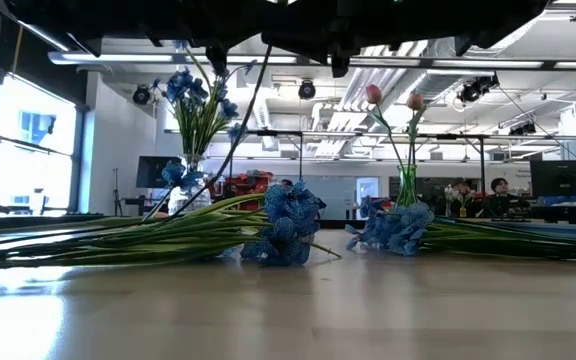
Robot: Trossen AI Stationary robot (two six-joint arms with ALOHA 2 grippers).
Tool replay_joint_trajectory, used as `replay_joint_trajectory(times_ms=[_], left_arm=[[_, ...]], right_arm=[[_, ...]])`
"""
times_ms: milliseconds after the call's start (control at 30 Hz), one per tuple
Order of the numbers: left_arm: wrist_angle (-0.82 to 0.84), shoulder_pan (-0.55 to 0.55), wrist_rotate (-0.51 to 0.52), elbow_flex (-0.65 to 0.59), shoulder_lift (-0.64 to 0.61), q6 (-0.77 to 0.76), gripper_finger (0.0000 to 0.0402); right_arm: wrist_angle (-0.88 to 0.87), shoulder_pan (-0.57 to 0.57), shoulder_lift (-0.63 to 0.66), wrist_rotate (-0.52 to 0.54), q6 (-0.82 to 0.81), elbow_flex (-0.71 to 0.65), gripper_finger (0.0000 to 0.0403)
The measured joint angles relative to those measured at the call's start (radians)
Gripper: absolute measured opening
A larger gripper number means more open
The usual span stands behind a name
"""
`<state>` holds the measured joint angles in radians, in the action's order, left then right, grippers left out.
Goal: Sort flowers into vase by color
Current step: Put the pink flower into the green vase
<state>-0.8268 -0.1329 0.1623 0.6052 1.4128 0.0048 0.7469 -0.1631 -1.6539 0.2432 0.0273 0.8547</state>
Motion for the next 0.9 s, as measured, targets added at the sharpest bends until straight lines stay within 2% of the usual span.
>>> replay_joint_trajectory(times_ms=[100,167,300,467,600,667,767,900], left_arm=[[0.016,0.001,0.010,0.000,0.000,0.004,0.0003],[0.055,0.001,0.027,0.003,-0.005,0.024,0.0015],[0.221,0.002,0.139,0.000,-0.025,0.032,0.0058],[0.441,0.002,0.315,0.001,-0.045,-0.023,0.0099],[0.532,0.002,0.338,0.000,-0.034,-0.082,0.0109],[0.544,0.002,0.338,0.000,-0.032,-0.097,0.0110],[0.540,0.002,0.338,0.001,-0.021,-0.098,0.0110],[0.536,0.002,0.338,0.000,-0.021,-0.106,0.0110]], right_arm=[[-0.040,0.000,0.014,0.000,0.000,0.003,0.0031],[-0.118,0.000,0.046,0.016,-0.005,0.003,0.0010],[-0.372,0.005,0.165,0.148,-0.069,-0.001,0.0008],[-0.716,0.008,0.368,0.378,-0.161,-0.044,0.0005],[-0.910,0.058,0.547,0.533,-0.183,-0.046,0.0003],[-0.947,0.133,0.626,0.526,-0.163,-0.046,0.0002],[-0.958,0.281,0.721,0.437,-0.118,-0.046,0.0002],[-0.955,0.471,0.760,0.324,-0.029,-0.046,0.0001]])
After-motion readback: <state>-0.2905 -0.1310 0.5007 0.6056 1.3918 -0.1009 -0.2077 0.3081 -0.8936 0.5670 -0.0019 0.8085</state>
